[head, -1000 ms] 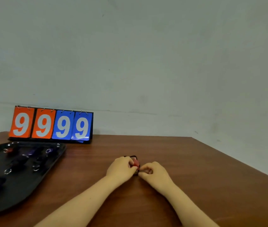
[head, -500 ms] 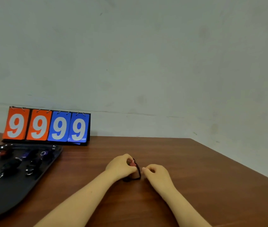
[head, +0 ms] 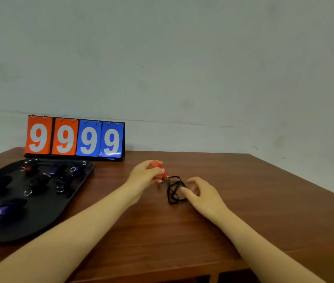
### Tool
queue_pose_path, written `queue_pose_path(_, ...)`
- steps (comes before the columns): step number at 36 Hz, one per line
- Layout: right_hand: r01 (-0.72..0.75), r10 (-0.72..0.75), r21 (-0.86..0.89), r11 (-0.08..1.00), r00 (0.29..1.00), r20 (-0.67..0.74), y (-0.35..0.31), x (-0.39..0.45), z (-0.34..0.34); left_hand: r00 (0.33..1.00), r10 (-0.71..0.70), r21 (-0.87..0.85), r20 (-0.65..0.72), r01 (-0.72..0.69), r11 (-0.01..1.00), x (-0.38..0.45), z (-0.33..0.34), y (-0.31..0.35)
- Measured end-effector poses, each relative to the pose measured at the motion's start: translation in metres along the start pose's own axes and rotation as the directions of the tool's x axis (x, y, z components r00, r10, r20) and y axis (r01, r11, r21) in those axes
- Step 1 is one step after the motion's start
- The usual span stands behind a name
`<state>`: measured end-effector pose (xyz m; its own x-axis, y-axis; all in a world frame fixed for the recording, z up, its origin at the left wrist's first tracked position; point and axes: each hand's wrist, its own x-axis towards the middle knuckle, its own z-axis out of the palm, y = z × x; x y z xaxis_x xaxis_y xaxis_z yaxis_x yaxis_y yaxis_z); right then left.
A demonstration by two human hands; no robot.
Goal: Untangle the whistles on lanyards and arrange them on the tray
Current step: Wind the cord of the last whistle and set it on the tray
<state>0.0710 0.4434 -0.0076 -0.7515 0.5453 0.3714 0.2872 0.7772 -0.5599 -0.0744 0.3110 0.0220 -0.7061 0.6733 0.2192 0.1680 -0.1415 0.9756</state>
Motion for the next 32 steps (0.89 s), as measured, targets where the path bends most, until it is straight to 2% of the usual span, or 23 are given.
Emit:
queue_pose_path(5, 0.222, -0.213, -0.139, 0.965, 0.974, 0.073, -0.017, 0.006, 0.012, 1.000, -0.027, -0.190, -0.006, 0.025, 0.981, -0.003, -0.027, -0.001)
queue_pose_path(8, 0.266, -0.240, -0.242, 0.933, 0.962, 0.130, -0.026, 0.017, 0.026, 1.000, -0.020, -0.300, -0.012, 0.015, 0.954, 0.003, -0.032, 0.004)
queue_pose_path(10, 0.300, -0.255, -0.302, 0.905, 0.950, 0.180, -0.030, 0.026, 0.036, 1.000, -0.007, -0.312, -0.025, -0.001, 0.950, 0.007, -0.033, 0.008)
queue_pose_path(13, 0.341, -0.306, -0.310, 0.887, 0.939, 0.157, -0.039, 0.037, 0.052, 0.998, -0.010, -0.330, -0.058, -0.010, 0.944, 0.009, -0.036, 0.010)
queue_pose_path(15, 0.319, -0.293, -0.278, 0.906, 0.947, 0.131, -0.045, 0.046, 0.060, 0.996, -0.014, -0.351, -0.091, -0.019, 0.936, 0.009, -0.038, 0.012)
queue_pose_path(20, 0.308, -0.296, -0.152, 0.939, 0.950, 0.097, -0.047, 0.070, 0.075, 0.974, -0.072, -0.332, -0.216, -0.004, 0.943, 0.012, -0.035, 0.010)
queue_pose_path(24, 0.312, -0.298, -0.097, 0.945, 0.945, 0.139, -0.043, 0.072, 0.074, 0.965, -0.111, -0.257, -0.239, 0.047, 0.965, 0.016, -0.035, 0.005)
queue_pose_path(29, 0.356, -0.318, -0.104, 0.929, 0.908, 0.274, -0.050, 0.064, 0.070, 0.967, -0.071, -0.182, -0.243, 0.026, 0.983, 0.019, -0.035, 0.001)
queue_pose_path(32, 0.340, -0.309, -0.131, 0.931, 0.928, 0.209, -0.048, 0.064, 0.068, 0.965, -0.026, -0.115, -0.260, -0.004, 0.993, 0.021, -0.038, -0.003)
